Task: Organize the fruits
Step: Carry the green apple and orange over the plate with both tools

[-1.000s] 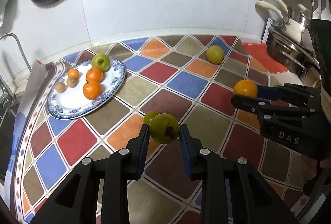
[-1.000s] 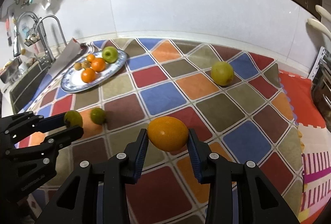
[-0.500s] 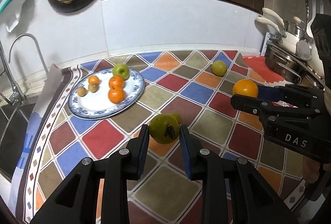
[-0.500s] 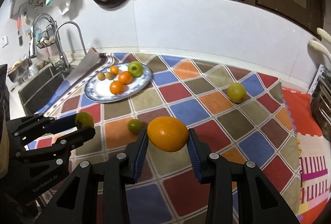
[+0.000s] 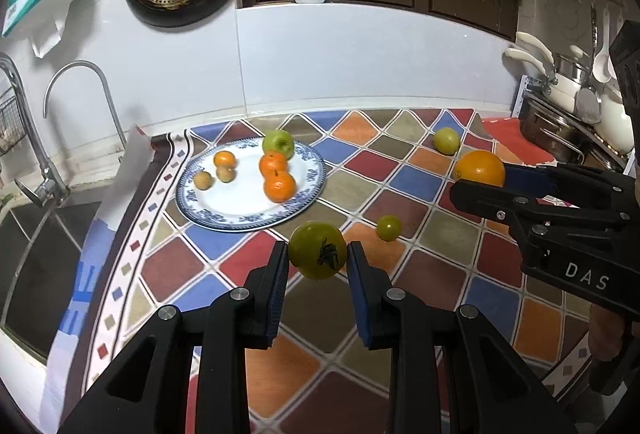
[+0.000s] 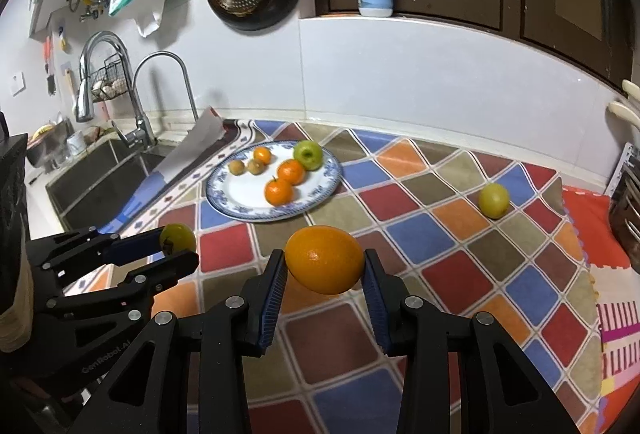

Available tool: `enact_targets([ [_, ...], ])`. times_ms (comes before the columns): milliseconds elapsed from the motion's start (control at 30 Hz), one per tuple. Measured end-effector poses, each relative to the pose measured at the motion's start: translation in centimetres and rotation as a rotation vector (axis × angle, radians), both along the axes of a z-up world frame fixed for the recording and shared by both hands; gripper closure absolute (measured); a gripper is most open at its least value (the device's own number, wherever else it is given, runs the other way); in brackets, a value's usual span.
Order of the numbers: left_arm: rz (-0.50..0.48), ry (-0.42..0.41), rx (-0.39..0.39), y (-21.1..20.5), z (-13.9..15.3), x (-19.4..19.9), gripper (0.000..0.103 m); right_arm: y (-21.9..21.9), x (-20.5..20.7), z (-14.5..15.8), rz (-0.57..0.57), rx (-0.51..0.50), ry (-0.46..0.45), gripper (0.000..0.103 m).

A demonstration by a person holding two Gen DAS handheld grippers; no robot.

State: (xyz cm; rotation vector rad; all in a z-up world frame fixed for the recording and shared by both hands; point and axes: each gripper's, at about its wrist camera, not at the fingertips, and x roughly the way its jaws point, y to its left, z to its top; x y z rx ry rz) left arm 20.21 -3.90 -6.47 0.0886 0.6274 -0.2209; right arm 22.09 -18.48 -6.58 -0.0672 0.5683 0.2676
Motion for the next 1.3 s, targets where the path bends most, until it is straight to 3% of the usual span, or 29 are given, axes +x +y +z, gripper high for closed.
enact_targets([
  [567,-0.021,-0.038,0.019,7.4,1.2,3.9,0.073,7.9,3.2,0.9,0.009,0.022,-0.021,0.064],
  [967,-0.053,-0.054,0.036,10.3,0.7,9.1,0.073,11.9,8.9,0.6,0.011,0.005,0.021,0.064],
  [1300,-0.063,-0.006,0.069,11.2,-1.7,14.7,0.073,13.5,14.8,-0.9,0.008,-0.025,0.065,0.064],
])
